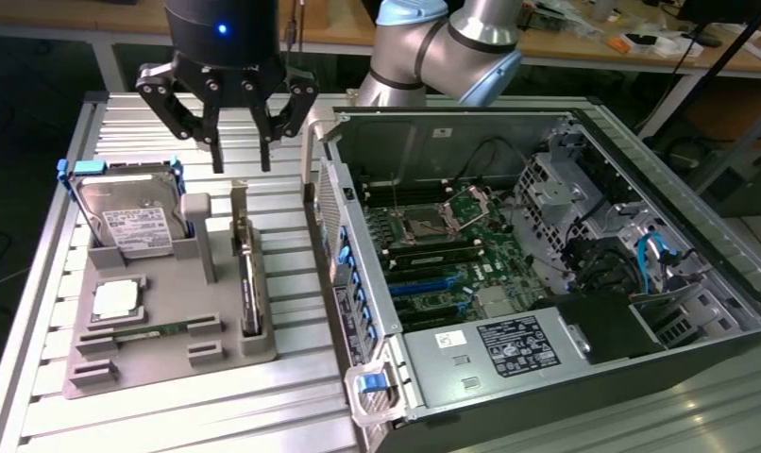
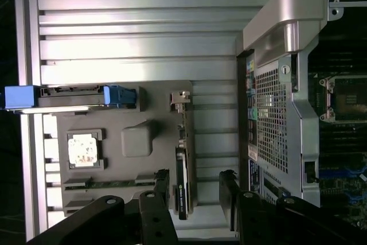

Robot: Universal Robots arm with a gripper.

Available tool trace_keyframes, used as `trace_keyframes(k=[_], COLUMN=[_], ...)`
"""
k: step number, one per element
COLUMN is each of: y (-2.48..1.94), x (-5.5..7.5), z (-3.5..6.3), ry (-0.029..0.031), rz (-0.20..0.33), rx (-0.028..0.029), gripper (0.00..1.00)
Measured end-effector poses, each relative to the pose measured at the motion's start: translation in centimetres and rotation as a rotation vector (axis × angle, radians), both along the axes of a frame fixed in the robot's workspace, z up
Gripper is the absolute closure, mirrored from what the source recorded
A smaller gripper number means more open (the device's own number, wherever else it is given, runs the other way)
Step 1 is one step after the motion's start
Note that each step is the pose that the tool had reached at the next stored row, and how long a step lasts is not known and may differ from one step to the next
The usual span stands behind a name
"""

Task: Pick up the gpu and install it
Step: 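Pick up the gpu and move the gpu toward the slot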

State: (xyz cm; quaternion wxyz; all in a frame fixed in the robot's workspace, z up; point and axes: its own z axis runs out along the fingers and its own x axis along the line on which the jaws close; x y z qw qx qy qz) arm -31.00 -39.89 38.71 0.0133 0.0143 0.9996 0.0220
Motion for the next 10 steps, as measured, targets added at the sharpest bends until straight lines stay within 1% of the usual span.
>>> trace_keyframes(k=[3,5,10], y=[0.0,0.0,-0.02], x=[0.0,0.0,-0.1], z=[-0.73,-1.38,-2.39], ry=[0.0,-0.0001,-0.0001], rz=[0.0,0.0,0.0], rx=[-0.0001,0.0,0.0], gripper=[0.52,0.52,0.52])
